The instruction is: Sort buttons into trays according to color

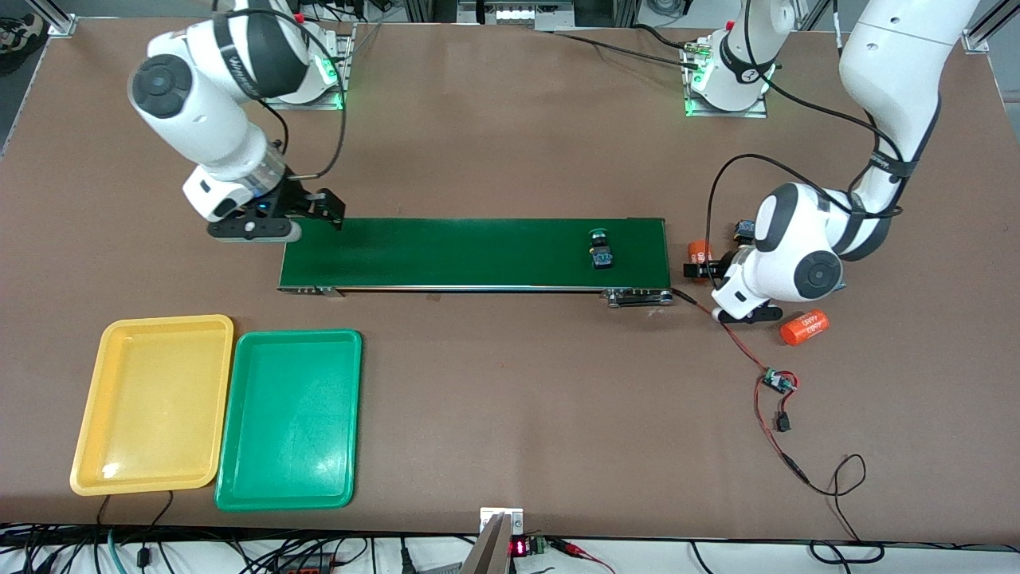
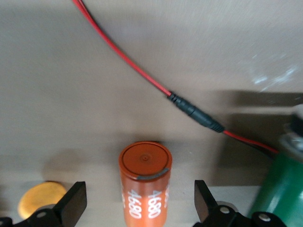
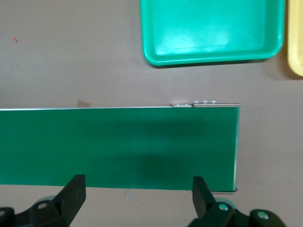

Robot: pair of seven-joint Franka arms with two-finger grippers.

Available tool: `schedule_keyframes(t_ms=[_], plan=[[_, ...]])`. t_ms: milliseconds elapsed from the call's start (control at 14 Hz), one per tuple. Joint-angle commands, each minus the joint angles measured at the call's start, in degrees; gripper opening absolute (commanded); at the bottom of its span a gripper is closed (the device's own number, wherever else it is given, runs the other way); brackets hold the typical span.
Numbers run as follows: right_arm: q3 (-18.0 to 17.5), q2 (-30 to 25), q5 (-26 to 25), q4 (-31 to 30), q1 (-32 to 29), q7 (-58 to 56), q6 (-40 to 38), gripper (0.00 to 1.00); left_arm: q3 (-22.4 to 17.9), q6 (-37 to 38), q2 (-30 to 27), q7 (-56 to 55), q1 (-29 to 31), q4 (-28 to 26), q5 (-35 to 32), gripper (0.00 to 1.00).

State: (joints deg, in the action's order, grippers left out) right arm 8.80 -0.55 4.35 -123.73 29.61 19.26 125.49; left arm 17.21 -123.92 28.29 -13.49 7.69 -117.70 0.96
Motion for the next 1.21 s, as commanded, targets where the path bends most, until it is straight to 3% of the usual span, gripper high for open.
schedule_keyframes(t_ms=[0, 71, 214, 285, 357, 571, 856, 1141], plan=[[0.52, 0.72, 0.31, -0.29, 1.15, 0.86, 1.42, 1.0, 0.36, -2.03, -1.31, 0.93, 0.48, -3.5, -0.6, 1.0], [0.43, 0.73, 0.31, -0.2, 1.15, 0.86, 1.51, 1.0, 0.36, -1.94, -1.31, 1.01, 0.48, -3.94, -0.6, 0.92], [0.43, 0.73, 0.31, -0.2, 1.24, 0.86, 1.52, 1.0, 0.36, -1.24, -1.4, 1.01, 0.4, -4.03, -0.6, 0.37], [0.43, 0.73, 0.31, -0.2, 1.24, 0.86, 1.52, 1.0, 0.36, -1.15, -1.57, 1.1, 0.4, -3.86, -0.6, 0.16], [0.52, 0.73, 0.31, -0.2, 1.24, 0.86, 1.52, 1.0, 0.36, -0.98, -1.92, 1.19, 0.14, -3.33, -0.6, 0.01], [0.52, 0.73, 0.31, -0.2, 1.24, 0.86, 1.52, 1.0, 1.15, 4.27, -5.16, 3.11, -0.83, 1.05, -0.87, 0.0], [0.43, 0.73, 0.31, -0.2, 1.33, 0.86, 1.52, 1.0, 1.07, 13.6, -10.27, 20.57, -6.1, 7.82, -0.87, 0.0], [0.43, 0.73, 0.31, -0.2, 1.33, 0.86, 1.52, 1.0, 1.07, 13.35, -10.54, 40.44, -10.58, 7.66, -0.87, 0.0]])
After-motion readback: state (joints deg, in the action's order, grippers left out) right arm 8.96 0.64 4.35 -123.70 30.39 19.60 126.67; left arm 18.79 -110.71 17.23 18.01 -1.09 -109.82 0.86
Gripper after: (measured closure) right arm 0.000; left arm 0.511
